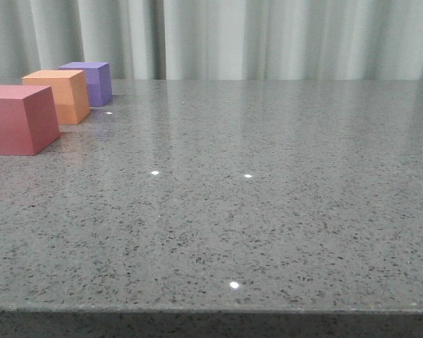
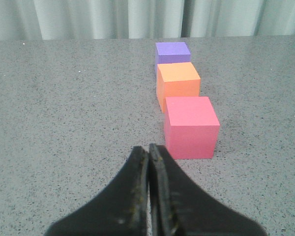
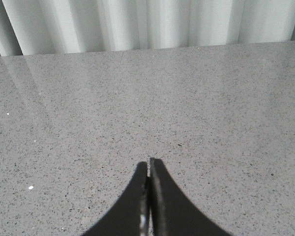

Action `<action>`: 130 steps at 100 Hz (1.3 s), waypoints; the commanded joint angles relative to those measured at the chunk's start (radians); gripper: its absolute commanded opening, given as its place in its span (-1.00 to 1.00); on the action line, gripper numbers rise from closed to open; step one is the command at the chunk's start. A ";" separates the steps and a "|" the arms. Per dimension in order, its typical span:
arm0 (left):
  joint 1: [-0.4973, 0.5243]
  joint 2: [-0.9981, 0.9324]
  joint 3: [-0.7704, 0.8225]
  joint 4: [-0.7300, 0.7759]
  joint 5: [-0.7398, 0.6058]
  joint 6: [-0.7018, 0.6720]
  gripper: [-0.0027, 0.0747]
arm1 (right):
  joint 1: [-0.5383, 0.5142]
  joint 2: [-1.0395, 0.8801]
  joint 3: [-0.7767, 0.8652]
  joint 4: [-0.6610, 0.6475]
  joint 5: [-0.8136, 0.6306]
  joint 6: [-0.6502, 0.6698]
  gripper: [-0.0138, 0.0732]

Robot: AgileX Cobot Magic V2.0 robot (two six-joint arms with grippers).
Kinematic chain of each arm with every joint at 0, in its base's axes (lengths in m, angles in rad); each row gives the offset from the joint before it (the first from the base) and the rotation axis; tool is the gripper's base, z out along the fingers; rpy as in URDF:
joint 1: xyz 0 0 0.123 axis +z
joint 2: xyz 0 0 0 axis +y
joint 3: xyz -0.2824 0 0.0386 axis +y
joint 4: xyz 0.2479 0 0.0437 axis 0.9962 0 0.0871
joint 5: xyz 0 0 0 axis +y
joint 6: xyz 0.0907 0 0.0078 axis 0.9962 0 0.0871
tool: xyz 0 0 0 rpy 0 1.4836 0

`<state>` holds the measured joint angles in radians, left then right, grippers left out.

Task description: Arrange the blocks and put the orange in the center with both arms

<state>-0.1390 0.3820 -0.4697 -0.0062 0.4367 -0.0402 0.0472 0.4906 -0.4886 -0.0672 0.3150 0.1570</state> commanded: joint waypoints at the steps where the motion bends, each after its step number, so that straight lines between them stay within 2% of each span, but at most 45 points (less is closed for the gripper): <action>1: -0.011 0.006 -0.025 -0.001 -0.094 -0.001 -0.98 | -0.004 0.002 -0.028 -0.006 -0.080 -0.002 -0.84; 18: -0.011 0.001 -0.002 0.006 -0.141 -0.001 -0.98 | -0.004 0.002 -0.028 -0.006 -0.080 -0.002 -0.84; 44: -0.011 -0.135 0.189 0.040 -0.396 -0.001 -0.98 | -0.004 0.002 -0.028 -0.006 -0.080 -0.002 -0.84; 60: -0.006 -0.254 0.307 0.040 -0.402 -0.001 -0.98 | -0.004 0.002 -0.028 -0.006 -0.080 -0.002 -0.84; 84: 0.064 -0.422 0.444 0.040 -0.404 -0.001 -0.98 | -0.004 0.002 -0.028 -0.006 -0.080 -0.002 -0.84; 107: 0.085 -0.417 0.514 0.049 -0.522 -0.001 -0.98 | -0.004 0.002 -0.028 -0.006 -0.079 -0.002 -0.84; 130: 0.085 -0.417 0.514 0.054 -0.523 -0.001 -0.98 | -0.004 0.002 -0.028 -0.006 -0.079 -0.002 -0.84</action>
<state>-0.0549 -0.0048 0.0015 0.0461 0.0000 -0.0402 0.0472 0.4906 -0.4886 -0.0672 0.3150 0.1570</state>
